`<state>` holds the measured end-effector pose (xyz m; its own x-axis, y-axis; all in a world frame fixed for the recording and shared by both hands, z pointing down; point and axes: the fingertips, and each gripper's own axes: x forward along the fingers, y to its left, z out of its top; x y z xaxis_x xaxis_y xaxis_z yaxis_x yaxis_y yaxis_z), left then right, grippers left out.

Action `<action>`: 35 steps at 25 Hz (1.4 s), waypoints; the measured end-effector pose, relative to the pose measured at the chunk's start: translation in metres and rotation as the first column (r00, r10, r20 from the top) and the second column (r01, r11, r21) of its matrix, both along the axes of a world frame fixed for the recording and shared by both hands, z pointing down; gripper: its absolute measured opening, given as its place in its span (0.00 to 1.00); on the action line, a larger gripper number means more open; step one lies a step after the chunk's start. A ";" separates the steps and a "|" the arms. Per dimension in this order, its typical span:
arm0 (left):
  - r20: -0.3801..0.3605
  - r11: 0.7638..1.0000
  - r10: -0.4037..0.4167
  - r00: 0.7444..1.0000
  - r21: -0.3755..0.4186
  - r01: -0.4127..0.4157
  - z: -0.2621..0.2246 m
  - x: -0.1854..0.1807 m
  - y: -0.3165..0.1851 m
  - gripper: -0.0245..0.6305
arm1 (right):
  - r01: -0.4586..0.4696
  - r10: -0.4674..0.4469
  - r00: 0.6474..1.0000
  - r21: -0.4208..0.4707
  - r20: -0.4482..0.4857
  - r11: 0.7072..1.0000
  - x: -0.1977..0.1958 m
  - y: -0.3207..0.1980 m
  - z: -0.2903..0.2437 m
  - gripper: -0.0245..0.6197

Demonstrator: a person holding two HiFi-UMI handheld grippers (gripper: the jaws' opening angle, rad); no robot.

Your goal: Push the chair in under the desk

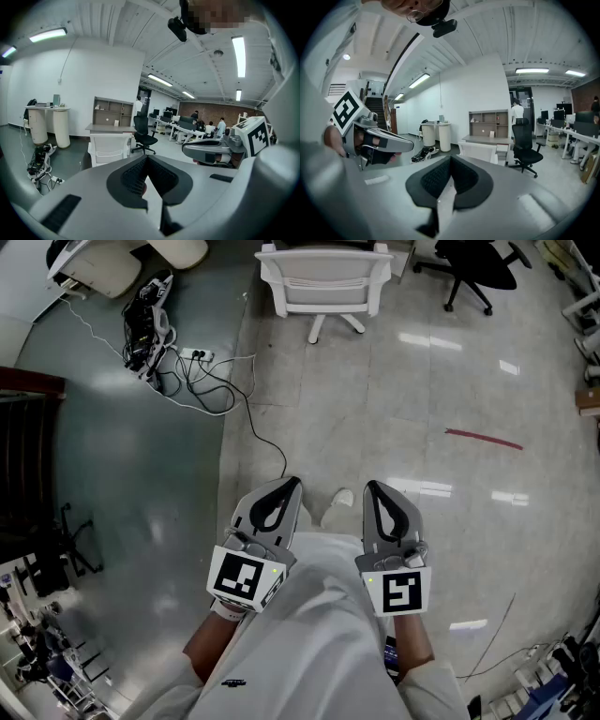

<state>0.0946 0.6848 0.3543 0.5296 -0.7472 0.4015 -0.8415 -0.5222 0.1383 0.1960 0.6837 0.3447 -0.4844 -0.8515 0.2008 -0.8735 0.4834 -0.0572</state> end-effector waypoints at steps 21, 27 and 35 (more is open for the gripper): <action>-0.078 0.993 -0.083 0.993 0.078 0.089 -0.036 -0.155 -0.015 0.05 | -0.001 0.000 0.999 0.010 0.055 1.000 -0.127 -0.023 -0.021 0.03; -0.090 0.993 -0.075 0.993 0.079 0.083 -0.030 -0.198 -0.032 0.05 | -0.042 0.041 0.997 0.002 0.062 0.999 -0.158 -0.042 -0.020 0.03; -0.106 0.994 -0.070 0.992 0.075 0.078 -0.034 -0.215 -0.083 0.05 | -0.056 0.056 0.998 -0.007 0.031 0.998 -0.173 -0.085 -0.021 0.03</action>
